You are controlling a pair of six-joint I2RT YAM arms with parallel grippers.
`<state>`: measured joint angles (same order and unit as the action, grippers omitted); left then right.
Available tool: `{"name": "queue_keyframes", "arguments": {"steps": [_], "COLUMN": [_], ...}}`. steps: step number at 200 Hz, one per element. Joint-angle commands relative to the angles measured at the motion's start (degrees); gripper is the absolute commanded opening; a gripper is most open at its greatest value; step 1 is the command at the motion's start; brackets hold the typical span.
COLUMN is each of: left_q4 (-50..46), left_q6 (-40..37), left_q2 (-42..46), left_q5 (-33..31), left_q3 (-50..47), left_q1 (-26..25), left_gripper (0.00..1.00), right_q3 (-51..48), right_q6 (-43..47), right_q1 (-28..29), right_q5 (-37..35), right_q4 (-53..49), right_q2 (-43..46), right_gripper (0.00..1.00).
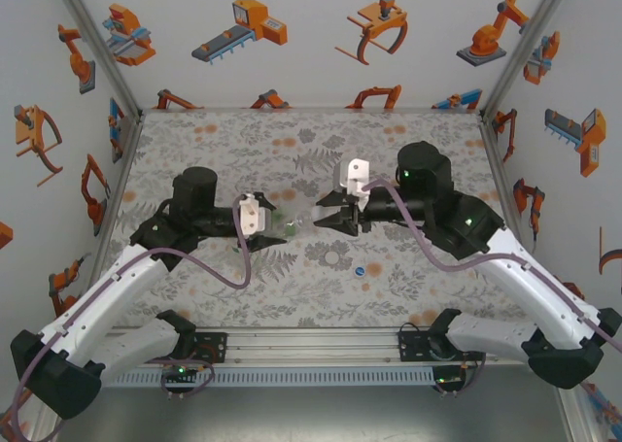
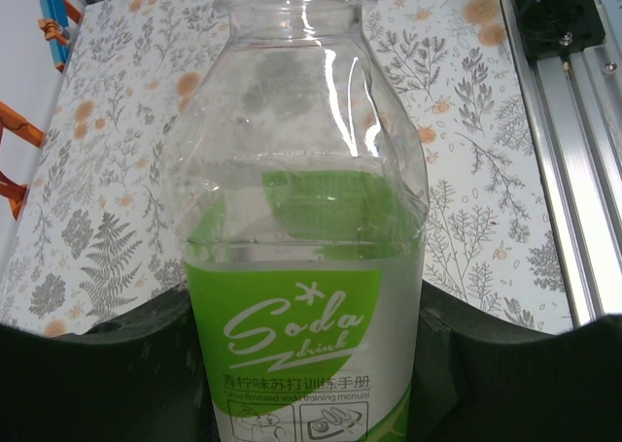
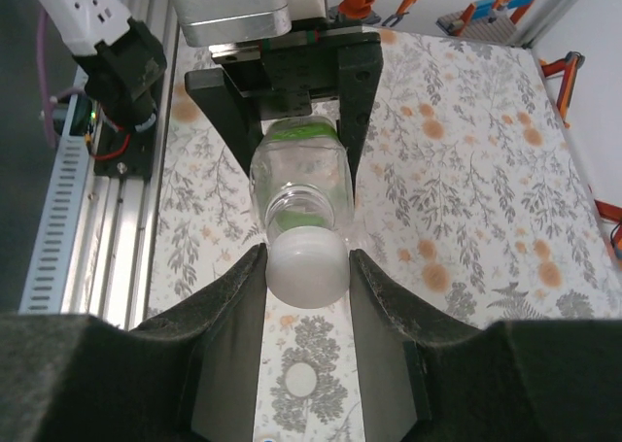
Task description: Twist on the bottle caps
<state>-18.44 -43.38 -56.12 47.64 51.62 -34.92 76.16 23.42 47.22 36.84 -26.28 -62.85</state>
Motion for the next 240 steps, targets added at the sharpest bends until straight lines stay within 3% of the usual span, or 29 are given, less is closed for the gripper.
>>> {"name": "queue_keyframes", "arguments": {"steps": [1, 240], "left_q4": [-1.50, -4.77], "left_q6": [-1.98, -2.94], "left_q2": [0.80, -0.11], "left_q5": [1.67, 2.11], "left_q3": [0.73, 2.19], "left_q1": [-0.50, -1.63], "left_gripper": [0.00, 0.00], "right_q3": [3.04, 8.20], "right_q6": [6.82, 12.33], "right_q1": [1.20, 5.55], "right_q5": [0.69, -0.42], "right_q4": [-3.89, -10.83], "right_q2": [-1.51, -7.18], "right_gripper": [0.08, 0.03]}}
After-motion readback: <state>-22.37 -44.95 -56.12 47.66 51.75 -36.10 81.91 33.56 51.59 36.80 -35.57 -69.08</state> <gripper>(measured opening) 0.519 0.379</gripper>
